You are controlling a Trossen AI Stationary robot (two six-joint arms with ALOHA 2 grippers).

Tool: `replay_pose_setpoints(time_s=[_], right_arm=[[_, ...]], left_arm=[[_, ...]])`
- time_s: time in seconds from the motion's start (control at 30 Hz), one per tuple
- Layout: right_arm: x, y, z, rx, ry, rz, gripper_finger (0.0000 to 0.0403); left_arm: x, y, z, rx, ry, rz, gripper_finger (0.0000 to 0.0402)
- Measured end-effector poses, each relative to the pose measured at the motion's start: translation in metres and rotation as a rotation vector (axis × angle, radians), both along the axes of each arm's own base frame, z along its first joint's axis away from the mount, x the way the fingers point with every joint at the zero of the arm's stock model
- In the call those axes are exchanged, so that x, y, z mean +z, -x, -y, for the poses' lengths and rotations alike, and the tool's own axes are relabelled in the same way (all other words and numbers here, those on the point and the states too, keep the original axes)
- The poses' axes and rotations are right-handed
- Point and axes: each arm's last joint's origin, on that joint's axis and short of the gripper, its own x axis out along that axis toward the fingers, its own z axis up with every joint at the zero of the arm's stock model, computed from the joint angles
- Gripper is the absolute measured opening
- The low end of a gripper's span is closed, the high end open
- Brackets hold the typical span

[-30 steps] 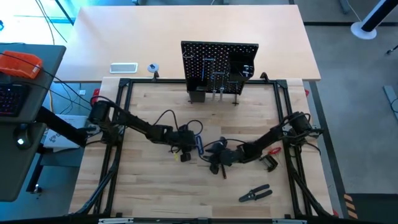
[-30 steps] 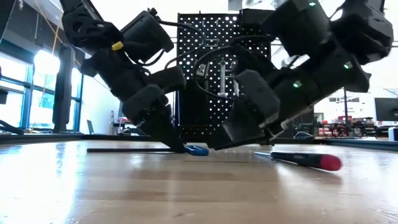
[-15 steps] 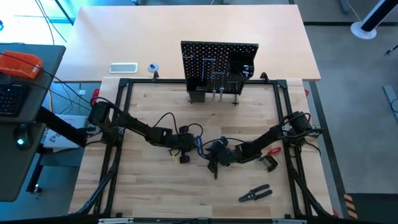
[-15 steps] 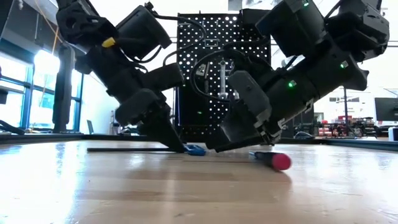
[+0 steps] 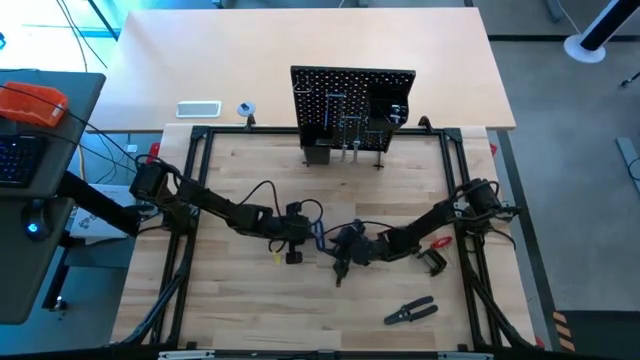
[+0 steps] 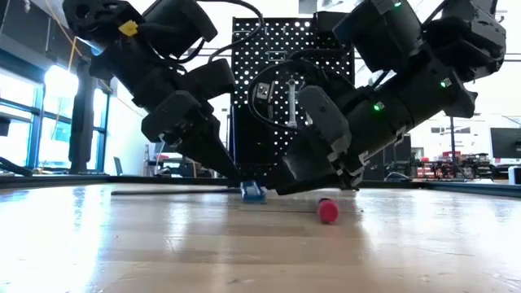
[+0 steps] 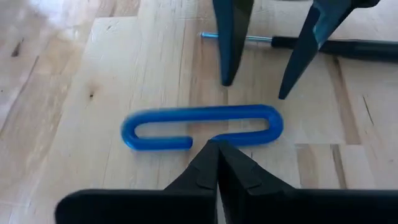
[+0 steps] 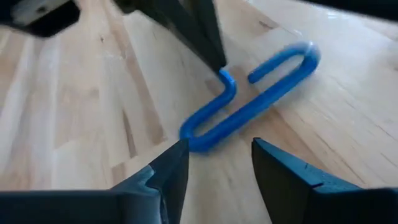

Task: Hang tools onto peg board
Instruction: Hang the spring puller on the pegboard

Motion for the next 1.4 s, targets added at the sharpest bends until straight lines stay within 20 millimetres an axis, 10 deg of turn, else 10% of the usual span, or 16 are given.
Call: replay_pose_setpoints(time_s=[0.4, 0.87, 1.13, 1.4], right_arm=[[-0.005, 0.004, 0.017, -0.072, -0.085, 0.021, 0.0206], [-0.005, 0.004, 0.019, -0.115, -0.144, 0.064, 0.0206], [-0.006, 0.004, 0.023, -0.164, -0.198, 0.067, 0.0206], [-0.005, 0.001, 0.036, -0.212, -0.252, 0.080, 0.0206]], left_arm=[[-0.003, 0.004, 0.000, -0.027, 0.052, -0.061, 0.0002], [-0.025, -0.001, -0.012, -0.004, 0.111, -0.128, 0.0121], [-0.029, -0.003, -0.012, -0.032, 0.064, -0.118, 0.0019], [-0.028, -0.003, -0.004, -0.044, -0.020, -0.094, 0.0005]])
